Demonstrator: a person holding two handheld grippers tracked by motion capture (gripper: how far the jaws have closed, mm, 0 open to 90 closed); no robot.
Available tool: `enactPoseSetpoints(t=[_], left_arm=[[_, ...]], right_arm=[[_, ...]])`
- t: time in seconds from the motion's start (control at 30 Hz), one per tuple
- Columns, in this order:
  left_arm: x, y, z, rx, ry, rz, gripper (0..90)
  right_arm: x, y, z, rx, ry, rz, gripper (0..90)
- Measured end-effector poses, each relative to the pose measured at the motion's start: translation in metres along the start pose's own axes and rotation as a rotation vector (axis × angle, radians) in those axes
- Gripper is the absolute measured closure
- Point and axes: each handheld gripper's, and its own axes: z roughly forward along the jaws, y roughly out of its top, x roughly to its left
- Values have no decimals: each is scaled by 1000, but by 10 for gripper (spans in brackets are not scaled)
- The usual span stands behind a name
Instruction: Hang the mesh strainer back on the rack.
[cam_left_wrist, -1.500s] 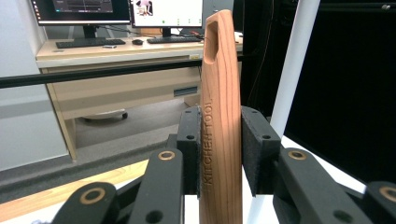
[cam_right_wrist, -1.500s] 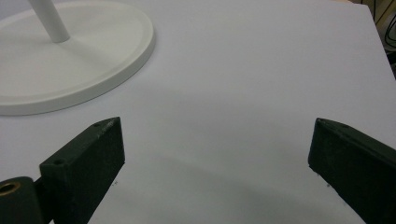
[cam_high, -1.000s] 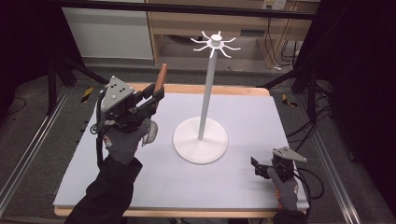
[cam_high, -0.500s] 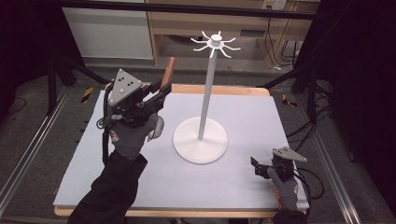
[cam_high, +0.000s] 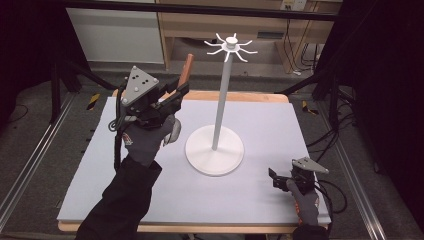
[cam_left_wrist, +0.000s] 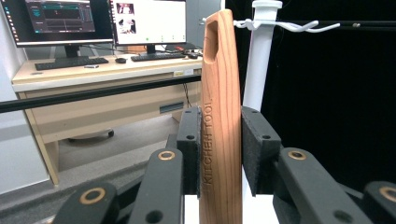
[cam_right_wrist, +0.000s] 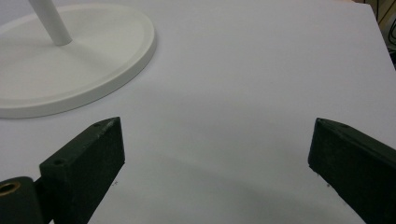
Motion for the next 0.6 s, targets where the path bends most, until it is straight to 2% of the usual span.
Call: enactPoseSetpoints(t=[0.33,0.6], left_arm=[[-1,7,7,-5,-6,-9,704],[-5,11,12,-9,-12,1,704]], right_arm=[[0,0,2,4,-1,-1,41],[0,0,2,2,2,-1,41]])
